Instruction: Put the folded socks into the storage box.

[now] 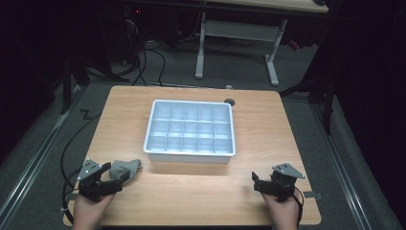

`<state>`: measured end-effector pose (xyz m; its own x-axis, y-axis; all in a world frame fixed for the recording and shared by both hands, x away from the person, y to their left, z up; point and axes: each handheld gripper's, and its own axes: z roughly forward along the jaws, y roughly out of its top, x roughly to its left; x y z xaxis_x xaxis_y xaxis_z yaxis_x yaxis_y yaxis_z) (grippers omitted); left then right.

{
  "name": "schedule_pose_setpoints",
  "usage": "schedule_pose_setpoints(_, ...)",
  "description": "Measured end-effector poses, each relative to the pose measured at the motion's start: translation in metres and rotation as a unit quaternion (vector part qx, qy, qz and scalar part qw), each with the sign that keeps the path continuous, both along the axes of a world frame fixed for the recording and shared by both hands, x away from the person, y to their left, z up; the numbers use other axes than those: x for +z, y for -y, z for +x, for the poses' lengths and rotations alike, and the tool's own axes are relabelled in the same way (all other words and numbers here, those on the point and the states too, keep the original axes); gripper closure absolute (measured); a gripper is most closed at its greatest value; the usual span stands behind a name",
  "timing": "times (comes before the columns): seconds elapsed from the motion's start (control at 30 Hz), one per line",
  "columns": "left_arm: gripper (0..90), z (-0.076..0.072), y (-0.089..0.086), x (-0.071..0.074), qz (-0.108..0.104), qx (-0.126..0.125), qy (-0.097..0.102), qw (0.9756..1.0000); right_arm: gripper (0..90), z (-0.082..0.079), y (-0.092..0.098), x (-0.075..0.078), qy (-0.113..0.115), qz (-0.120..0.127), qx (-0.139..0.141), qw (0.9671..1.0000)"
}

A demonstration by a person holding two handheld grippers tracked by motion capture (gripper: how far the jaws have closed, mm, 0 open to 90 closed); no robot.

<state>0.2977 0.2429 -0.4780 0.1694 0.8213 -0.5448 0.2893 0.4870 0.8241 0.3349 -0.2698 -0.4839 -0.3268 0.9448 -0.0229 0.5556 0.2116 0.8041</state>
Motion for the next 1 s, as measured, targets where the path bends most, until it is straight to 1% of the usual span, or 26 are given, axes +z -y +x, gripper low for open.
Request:
schedule_pose_setpoints(0.07, 14.9, 0.001, 0.005, 0.001, 0.008, -0.007, 0.003, 0.9999, 0.0, -0.003, 0.002, 0.0, 0.0, 0.003, 0.0, 1.0)
schedule_pose_setpoints(0.1, 14.9, 0.002, 0.006, 0.001, 0.009, -0.01, 0.004, 0.9999, 0.0, -0.005, 0.003, -0.001, -0.002, 0.003, -0.003, 1.0)
schedule_pose_setpoints(0.23, 15.3, 0.005, 0.008, 0.002, 0.0, -0.018, 0.007, 0.9998, 0.0, -0.01, 0.01, -0.002, -0.009, 0.011, -0.015, 0.9998)
schedule_pose_setpoints(0.33, 17.6, 0.006, 0.007, 0.003, -0.002, -0.019, 0.01, 0.9998, 0.0, -0.011, 0.012, -0.001, -0.007, 0.016, -0.019, 0.9997)
schedule_pose_setpoints(0.5, 20.1, 0.005, 0.003, 0.003, 0.005, -0.015, 0.01, 0.9998, 0.0, -0.011, 0.012, -0.002, -0.01, 0.021, -0.019, 0.9996)
schedule_pose_setpoints(0.53, 23.5, 0.006, 0.0, 0.003, 0.009, -0.005, 0.01, 0.9999, 0.0, -0.011, 0.01, -0.002, -0.011, 0.019, -0.018, 0.9996)
schedule_pose_setpoints(0.57, 26.8, 0.006, 0.0, 0.003, 0.009, -0.005, 0.01, 0.9999, 0.0, -0.011, 0.01, -0.003, -0.012, 0.017, -0.016, 0.9997)
schedule_pose_setpoints(0.6, 30.6, 0.006, -0.003, 0.003, 0.016, 0.004, 0.011, 0.9998, 0.0, -0.011, 0.009, -0.003, -0.012, 0.015, -0.015, 0.9997)
schedule_pose_setpoints(0.63, 33.9, 0.008, -0.013, 0.005, 0.02, 0.024, 0.006, 0.9995, 0.0, -0.011, 0.008, -0.003, -0.012, 0.013, -0.012, 0.9998)
schedule_pose_setpoints(0.67, 38.8, 0.009, -0.02, 0.006, 0.011, 0.028, 0.004, 0.9995, 0.0, -0.011, 0.008, -0.004, -0.013, 0.012, -0.01, 0.9998)
schedule_pose_setpoints(0.7, 45.0, 0.009, -0.026, 0.006, 0.003, 0.028, 0.002, 0.9996, 0.0, -0.011, 0.008, -0.004, -0.015, 0.011, -0.009, 0.9998)
schedule_pose_setpoints(0.73, 48.7, 0.009, -0.03, 0.006, -0.001, 0.029, -0.001, 0.9996, 0.0, -0.012, 0.009, -0.004, -0.016, 0.012, -0.008, 0.9998)
schedule_pose_setpoints(0.8, 53.5, 0.01, -0.033, 0.005, -0.002, 0.029, -0.005, 0.9996, 0.0, -0.012, 0.01, -0.005, -0.018, 0.01, -0.005, 0.9998)
schedule_pose_setpoints(0.83, 55.2, 0.012, -0.035, 0.002, -0.001, 0.029, -0.014, 0.9995, 0.0, -0.011, 0.01, -0.006, -0.018, 0.011, -0.005, 0.9998)
schedule_pose_setpoints(0.9, 55.7, 0.015, -0.034, -0.002, 0.006, 0.032, -0.028, 0.9991, 0.0, -0.011, 0.011, -0.006, -0.02, 0.015, -0.006, 0.9997)
schedule_pose_setpoints(0.97, 53.0, 0.016, -0.034, -0.006, -0.002, 0.027, -0.044, 0.9987, 0.1, -0.01, 0.01, -0.005, -0.019, 0.014, -0.006, 0.9997)
schedule_pose_setpoints(1.0, 50.7, 0.016, -0.033, -0.008, -0.002, 0.025, -0.049, 0.9985, 0.1, -0.01, 0.01, -0.005, -0.019, 0.014, -0.004, 0.9997)
